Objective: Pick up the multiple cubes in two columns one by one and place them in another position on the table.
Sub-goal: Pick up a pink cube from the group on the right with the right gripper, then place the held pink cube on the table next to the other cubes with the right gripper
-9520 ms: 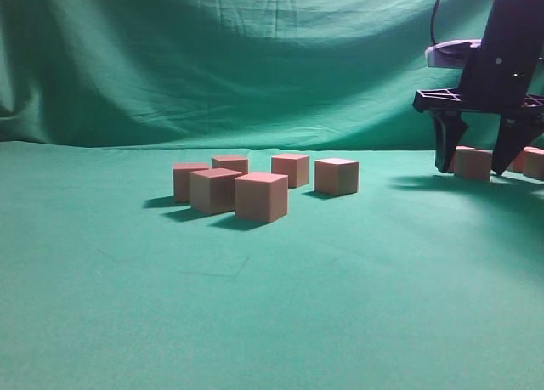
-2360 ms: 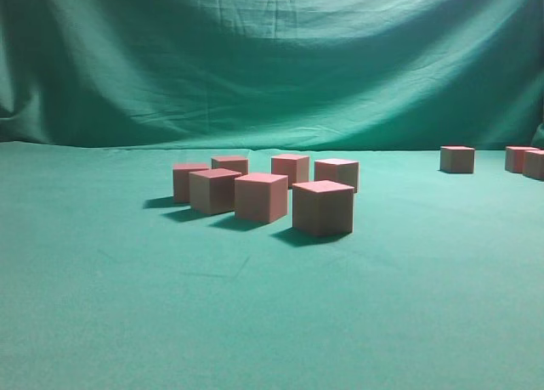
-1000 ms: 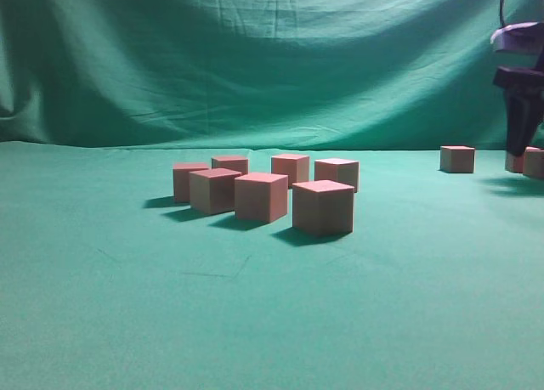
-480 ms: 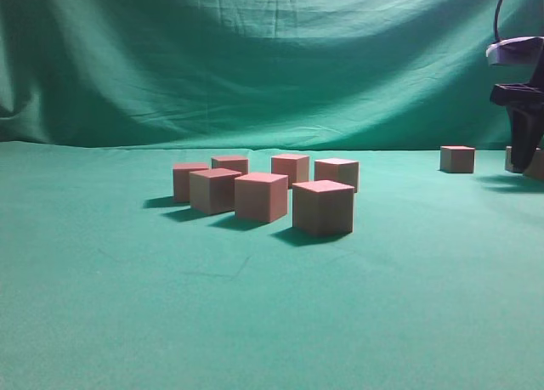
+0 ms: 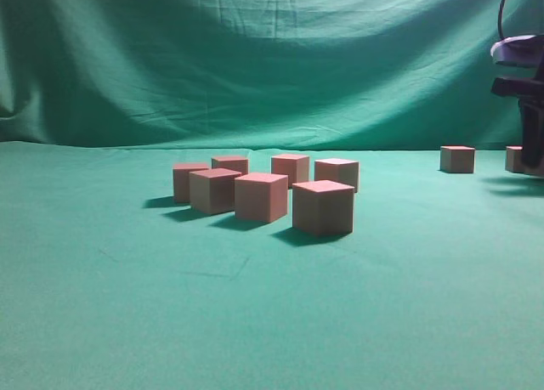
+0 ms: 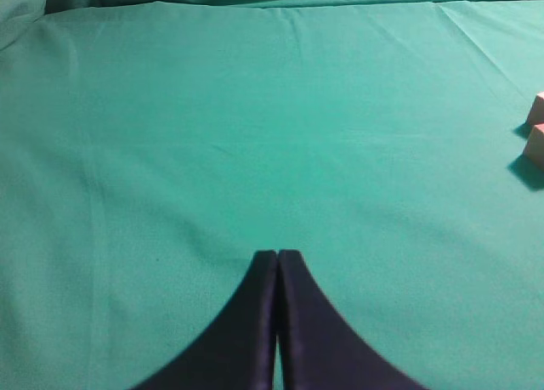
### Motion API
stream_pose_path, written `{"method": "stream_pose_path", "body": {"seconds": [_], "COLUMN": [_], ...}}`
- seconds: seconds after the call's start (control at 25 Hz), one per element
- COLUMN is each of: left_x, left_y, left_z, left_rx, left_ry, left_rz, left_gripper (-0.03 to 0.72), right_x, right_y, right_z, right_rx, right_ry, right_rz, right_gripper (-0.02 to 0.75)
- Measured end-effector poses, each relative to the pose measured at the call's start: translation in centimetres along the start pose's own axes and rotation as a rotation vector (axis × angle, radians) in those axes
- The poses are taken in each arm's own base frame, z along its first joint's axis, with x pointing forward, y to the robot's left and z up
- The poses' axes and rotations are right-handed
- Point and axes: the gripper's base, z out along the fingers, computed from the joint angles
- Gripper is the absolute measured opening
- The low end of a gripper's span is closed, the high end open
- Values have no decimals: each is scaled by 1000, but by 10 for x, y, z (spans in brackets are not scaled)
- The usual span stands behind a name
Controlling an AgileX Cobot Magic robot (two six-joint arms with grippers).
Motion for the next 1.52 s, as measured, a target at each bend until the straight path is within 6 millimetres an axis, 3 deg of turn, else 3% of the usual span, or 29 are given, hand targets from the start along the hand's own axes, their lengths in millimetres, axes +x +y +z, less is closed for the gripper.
{"method": "stream_pose_path", "body": {"seconds": [0.2,0.4,0.6,0.84,1.04,1.16,1.24,1.32,1.52], "left_x": [0,0,0,0,0,0,0,0,0], "left_y": [0,0,0,0,0,0,0,0,0], "left_z": [0,0,0,0,0,0,0,0,0], "left_rx": [0,0,0,0,0,0,0,0,0], "left_ry": [0,0,0,0,0,0,0,0,0], "left_rz": [0,0,0,0,0,0,0,0,0], "left_gripper": [0,0,0,0,0,0,0,0,0], "right_x": [-2,-1,18,52,85,114,135,155,194], "right_y": [32,104,167,203,208,201,196,192,187], "right_z": [-44,-101,-155,-224,-274,-286,-281,-274,-235], "right_rx": [-57,-97,-136,-190,-216,-220,-221,-237,-298], "right_ry": [15,-44,-137,-267,-372,-378,-342,-306,-155], "right_rz": [-44,-196,-306,-296,-326,-311,-300,-293,-329], "right_gripper": [264,264,264,264,264,264,264,264,264]}}
